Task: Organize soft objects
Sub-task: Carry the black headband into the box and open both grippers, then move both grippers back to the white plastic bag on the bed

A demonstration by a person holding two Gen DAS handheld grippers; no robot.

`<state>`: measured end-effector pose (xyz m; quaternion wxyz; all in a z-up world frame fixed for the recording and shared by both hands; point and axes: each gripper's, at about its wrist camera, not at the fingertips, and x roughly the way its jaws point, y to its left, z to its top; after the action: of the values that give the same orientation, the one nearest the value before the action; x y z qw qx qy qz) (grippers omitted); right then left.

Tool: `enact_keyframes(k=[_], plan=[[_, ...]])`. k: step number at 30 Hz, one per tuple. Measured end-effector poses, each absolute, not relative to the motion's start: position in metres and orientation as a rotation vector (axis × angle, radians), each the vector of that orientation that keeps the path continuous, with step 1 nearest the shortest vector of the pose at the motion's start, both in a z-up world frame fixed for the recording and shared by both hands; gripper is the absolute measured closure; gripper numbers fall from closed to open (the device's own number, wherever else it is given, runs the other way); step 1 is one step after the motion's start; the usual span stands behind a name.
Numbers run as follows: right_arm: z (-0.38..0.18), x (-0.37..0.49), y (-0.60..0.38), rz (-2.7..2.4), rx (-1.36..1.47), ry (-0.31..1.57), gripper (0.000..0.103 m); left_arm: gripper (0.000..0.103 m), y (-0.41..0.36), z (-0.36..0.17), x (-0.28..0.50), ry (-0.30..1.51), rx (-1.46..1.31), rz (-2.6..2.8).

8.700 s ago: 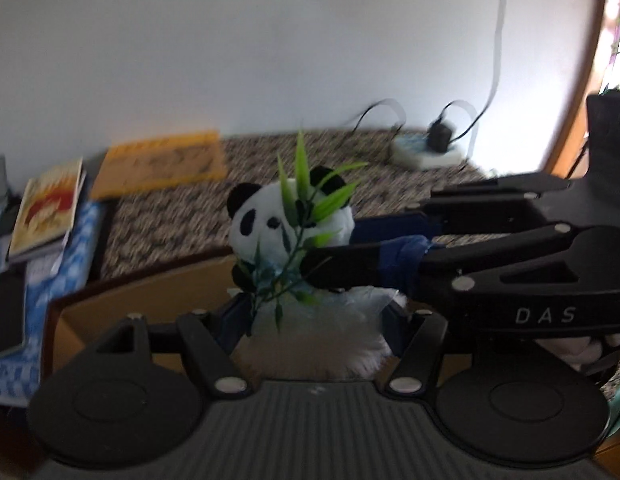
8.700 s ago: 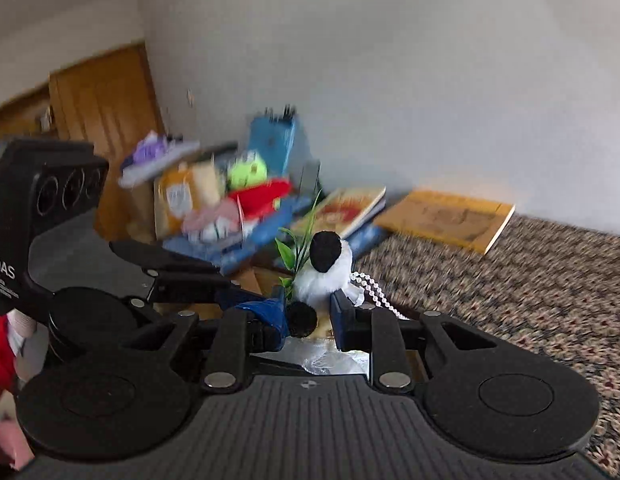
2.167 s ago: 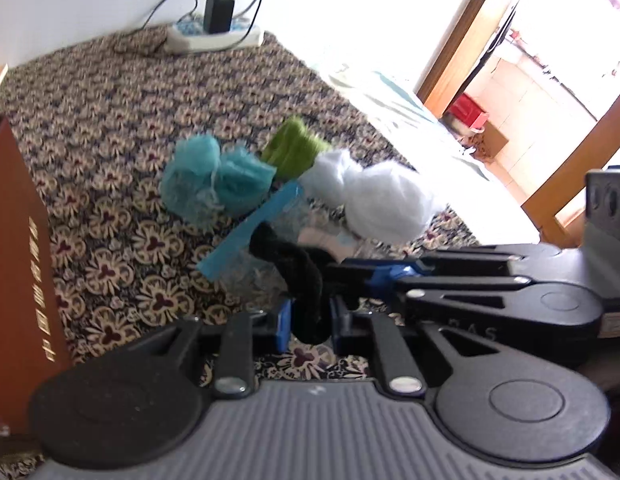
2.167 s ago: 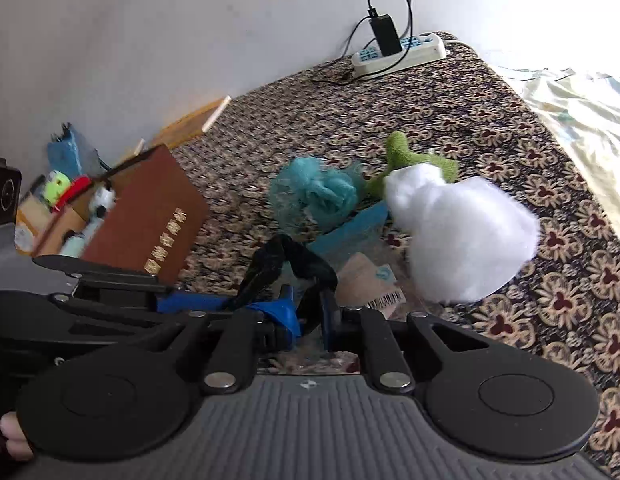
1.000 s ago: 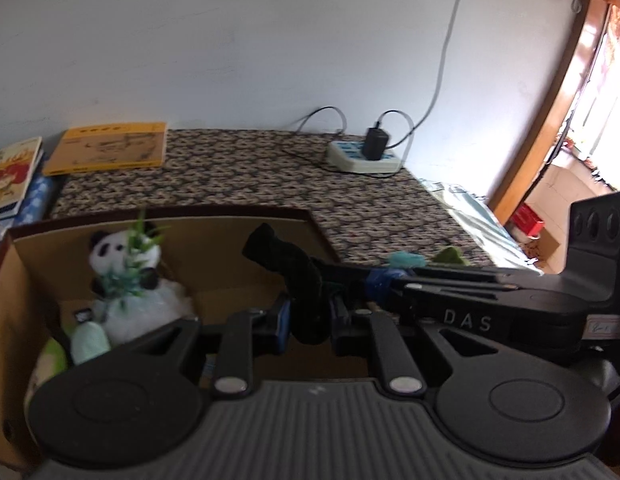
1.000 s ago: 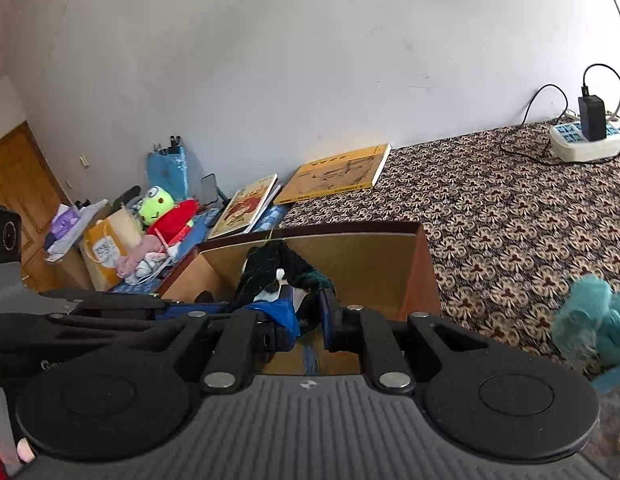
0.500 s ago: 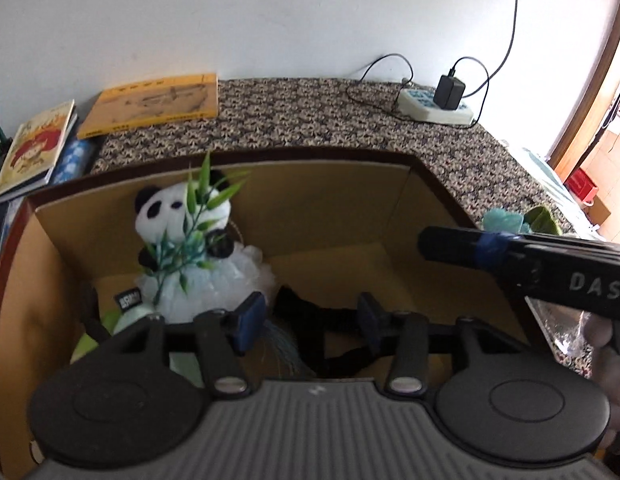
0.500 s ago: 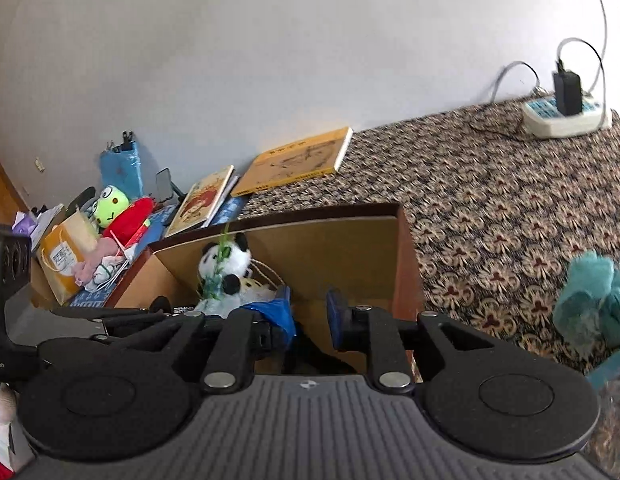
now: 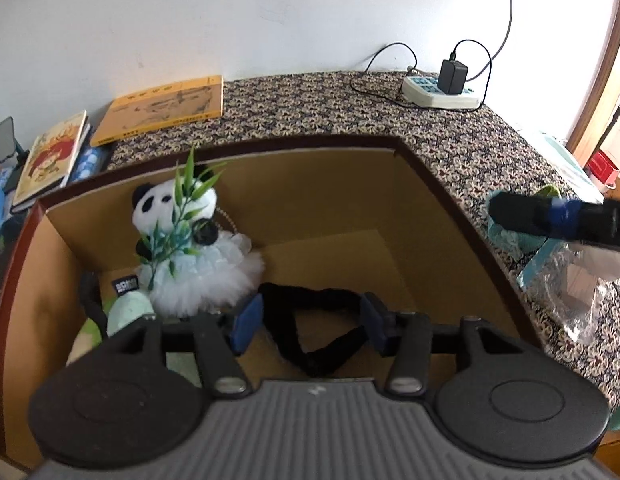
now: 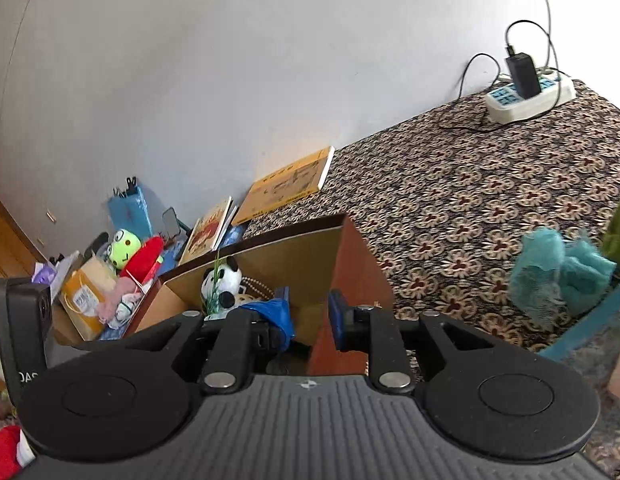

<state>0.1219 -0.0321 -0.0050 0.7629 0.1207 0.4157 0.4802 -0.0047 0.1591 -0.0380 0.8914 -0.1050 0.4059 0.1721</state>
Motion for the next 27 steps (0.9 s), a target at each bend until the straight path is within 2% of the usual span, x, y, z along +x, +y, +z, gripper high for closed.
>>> enact_keyframes(k=[15, 22, 27], plan=[[-0.016, 0.176, -0.125, 0.87, 0.176, 0.862, 0.098, 0.047, 0.081, 0.015, 0.027, 0.714, -0.271, 0.265], [-0.029, 0.224, -0.168, 0.685, 0.069, 0.878, 0.097, 0.046, 0.027, 0.007, 0.058, 0.747, -0.272, 0.159], [-0.053, 0.243, -0.182, 0.632, -0.049, 0.984, 0.097, 0.046, -0.013, -0.009, 0.081, 0.818, -0.247, 0.082]])
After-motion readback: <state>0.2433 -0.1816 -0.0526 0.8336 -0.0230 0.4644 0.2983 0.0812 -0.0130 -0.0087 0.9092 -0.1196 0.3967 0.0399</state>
